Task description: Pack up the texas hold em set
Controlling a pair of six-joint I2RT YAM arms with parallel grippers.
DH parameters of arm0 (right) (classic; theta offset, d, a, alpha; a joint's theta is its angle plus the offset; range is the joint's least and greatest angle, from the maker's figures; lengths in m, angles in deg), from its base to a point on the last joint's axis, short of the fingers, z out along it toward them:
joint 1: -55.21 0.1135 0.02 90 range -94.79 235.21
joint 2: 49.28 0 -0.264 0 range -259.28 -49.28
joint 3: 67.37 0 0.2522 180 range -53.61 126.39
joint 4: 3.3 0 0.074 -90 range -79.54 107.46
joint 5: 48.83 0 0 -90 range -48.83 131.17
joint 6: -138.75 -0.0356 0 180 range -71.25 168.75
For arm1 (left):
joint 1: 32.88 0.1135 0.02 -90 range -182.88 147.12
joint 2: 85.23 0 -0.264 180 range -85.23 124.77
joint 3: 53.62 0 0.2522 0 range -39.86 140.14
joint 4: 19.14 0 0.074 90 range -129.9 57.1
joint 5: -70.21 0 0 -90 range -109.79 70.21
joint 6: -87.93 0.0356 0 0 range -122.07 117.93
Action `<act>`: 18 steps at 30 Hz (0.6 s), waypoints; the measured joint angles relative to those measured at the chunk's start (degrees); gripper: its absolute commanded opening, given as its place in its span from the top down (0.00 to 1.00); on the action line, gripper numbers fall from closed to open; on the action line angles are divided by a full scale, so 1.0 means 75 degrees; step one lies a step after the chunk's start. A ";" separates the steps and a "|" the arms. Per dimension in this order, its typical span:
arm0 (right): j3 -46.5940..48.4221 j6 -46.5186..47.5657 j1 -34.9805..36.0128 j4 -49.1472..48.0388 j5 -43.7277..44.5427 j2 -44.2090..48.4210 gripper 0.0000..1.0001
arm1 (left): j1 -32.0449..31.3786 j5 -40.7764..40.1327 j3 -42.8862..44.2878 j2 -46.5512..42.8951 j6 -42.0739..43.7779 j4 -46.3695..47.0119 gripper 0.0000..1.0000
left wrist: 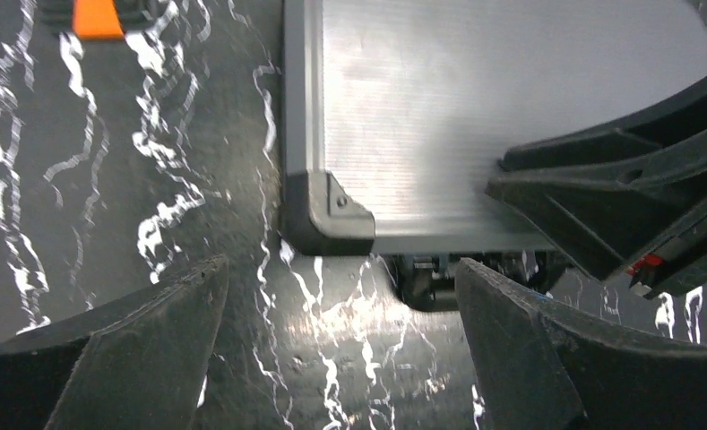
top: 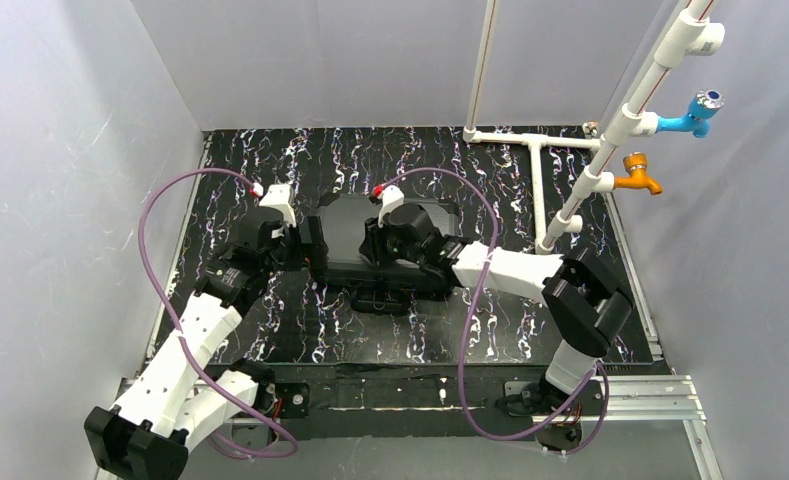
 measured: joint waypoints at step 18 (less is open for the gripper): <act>-0.1492 -0.2186 0.0428 -0.1236 0.1533 0.0708 0.88 | -0.1087 0.1241 -0.1052 0.0291 -0.1955 -0.0699 0.32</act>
